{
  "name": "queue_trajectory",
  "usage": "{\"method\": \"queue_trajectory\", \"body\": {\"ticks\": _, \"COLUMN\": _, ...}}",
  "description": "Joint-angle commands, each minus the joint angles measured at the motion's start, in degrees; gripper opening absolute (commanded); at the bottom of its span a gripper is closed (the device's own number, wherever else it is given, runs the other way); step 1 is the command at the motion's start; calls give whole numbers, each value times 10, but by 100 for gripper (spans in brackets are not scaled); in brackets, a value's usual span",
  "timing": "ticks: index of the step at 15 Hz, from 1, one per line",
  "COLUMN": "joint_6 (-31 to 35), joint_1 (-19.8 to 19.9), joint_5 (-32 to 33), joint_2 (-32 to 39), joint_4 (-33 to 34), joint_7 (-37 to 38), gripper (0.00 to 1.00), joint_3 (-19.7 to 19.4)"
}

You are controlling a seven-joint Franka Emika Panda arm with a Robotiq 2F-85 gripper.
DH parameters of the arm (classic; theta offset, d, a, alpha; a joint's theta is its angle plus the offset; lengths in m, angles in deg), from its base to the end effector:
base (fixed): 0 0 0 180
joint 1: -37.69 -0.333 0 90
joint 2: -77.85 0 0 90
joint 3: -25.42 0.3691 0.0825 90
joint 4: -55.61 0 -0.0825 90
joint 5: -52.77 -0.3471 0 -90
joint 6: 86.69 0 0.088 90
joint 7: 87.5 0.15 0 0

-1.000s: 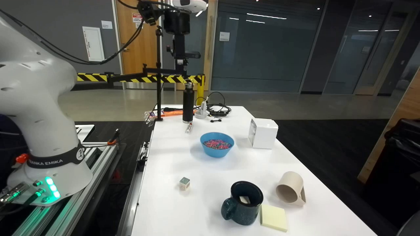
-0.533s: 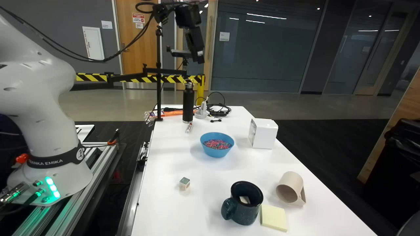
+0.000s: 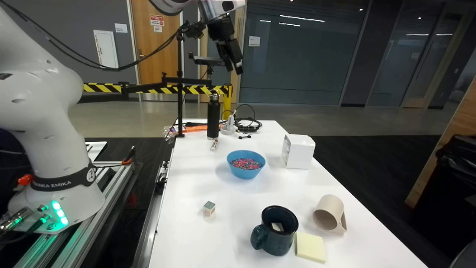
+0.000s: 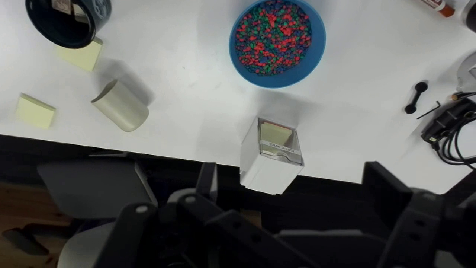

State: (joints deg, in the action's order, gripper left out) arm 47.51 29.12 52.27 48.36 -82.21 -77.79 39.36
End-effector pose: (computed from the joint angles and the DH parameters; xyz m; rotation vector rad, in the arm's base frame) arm 0.3578 0.1652 0.5608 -3.0349 -0.3271 -0.7016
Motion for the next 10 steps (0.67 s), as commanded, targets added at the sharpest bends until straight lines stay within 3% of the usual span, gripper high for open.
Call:
{"method": "queue_trajectory", "body": {"ticks": 1, "joint_6": 25, "joint_1": -12, "joint_5": -9, "joint_2": 27, "joint_4": 1, "joint_7": 4, "gripper": 100, "joint_3": 1}}
{"method": "queue_trajectory", "body": {"ticks": 10, "joint_6": 28, "joint_1": -11, "joint_5": -3, "joint_2": 89, "joint_4": 7, "joint_7": 7, "gripper": 100, "joint_3": 2}}
